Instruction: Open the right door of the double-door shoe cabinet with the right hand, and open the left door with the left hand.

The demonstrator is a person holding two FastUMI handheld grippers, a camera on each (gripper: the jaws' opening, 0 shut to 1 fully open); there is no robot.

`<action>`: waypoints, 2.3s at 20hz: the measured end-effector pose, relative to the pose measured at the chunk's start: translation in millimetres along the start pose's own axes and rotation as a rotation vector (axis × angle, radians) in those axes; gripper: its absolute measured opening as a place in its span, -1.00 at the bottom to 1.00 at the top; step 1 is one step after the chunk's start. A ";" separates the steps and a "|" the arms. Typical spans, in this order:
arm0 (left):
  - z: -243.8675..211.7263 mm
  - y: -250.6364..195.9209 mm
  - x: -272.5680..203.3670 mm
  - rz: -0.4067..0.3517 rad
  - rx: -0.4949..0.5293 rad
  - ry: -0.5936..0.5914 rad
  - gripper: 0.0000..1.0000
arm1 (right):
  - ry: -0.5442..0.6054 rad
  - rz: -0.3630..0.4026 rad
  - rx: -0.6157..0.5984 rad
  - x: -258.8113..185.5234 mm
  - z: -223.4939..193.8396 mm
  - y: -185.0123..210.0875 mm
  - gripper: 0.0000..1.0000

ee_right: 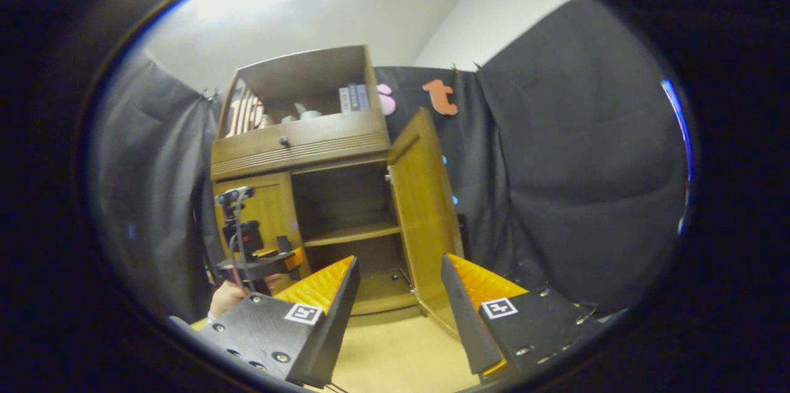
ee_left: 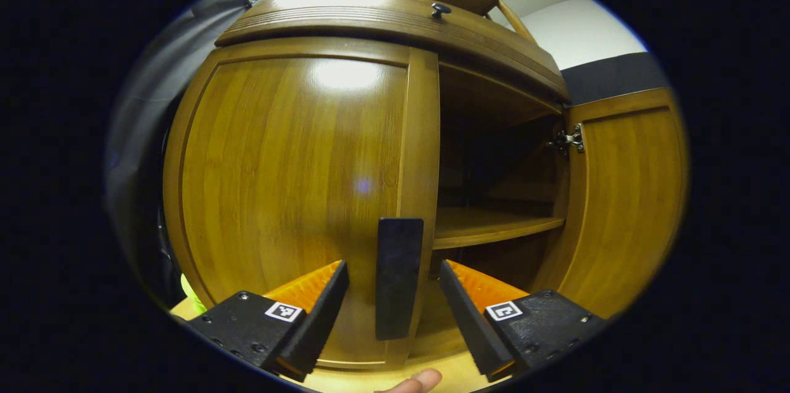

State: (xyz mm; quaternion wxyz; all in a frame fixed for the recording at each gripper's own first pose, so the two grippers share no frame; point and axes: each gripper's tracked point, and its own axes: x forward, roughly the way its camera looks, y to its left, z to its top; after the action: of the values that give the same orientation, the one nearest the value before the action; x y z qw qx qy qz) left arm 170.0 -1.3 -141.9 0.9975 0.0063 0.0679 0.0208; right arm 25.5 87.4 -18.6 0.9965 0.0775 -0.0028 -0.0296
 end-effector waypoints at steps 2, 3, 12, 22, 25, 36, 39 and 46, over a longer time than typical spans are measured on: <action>0.4 2.9 3.6 0.031 -0.031 -0.009 0.30 | -0.039 -0.011 -0.082 -7.1 1.6 17.2 0.57; 2.2 2.9 1.2 0.028 -0.029 -0.003 0.04 | -0.045 0.007 -0.106 -10.8 -1.8 27.4 0.57; 5.4 -5.5 -23.2 -0.089 0.040 0.016 -0.37 | 0.090 0.138 -0.194 -14.3 -99.1 51.3 0.52; 20.7 -2.4 -61.3 -0.123 0.032 0.054 -0.37 | 0.018 0.250 -0.047 -52.1 -63.2 61.5 0.59; 19.1 3.2 -88.5 -0.115 0.078 0.065 -0.37 | -0.032 0.262 -0.023 -64.3 -43.8 57.7 0.58; 23.0 32.1 -150.3 -0.118 0.099 0.097 -0.37 | -0.050 0.157 0.025 -58.2 -36.9 19.7 0.59; 24.7 44.6 -168.2 -0.117 0.088 0.108 -0.37 | -0.078 0.146 0.076 -61.1 -26.8 9.7 0.60; 25.7 76.3 -198.7 -0.046 0.116 0.094 -0.41 | -0.112 0.024 0.040 -65.2 -16.8 -28.3 0.52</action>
State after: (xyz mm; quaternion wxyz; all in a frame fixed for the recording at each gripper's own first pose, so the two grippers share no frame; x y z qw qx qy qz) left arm -26.3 66.2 -88.4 0.9913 0.0617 0.1158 -0.0058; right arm -41.0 66.0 -39.6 0.9933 0.0957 -0.0604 -0.0217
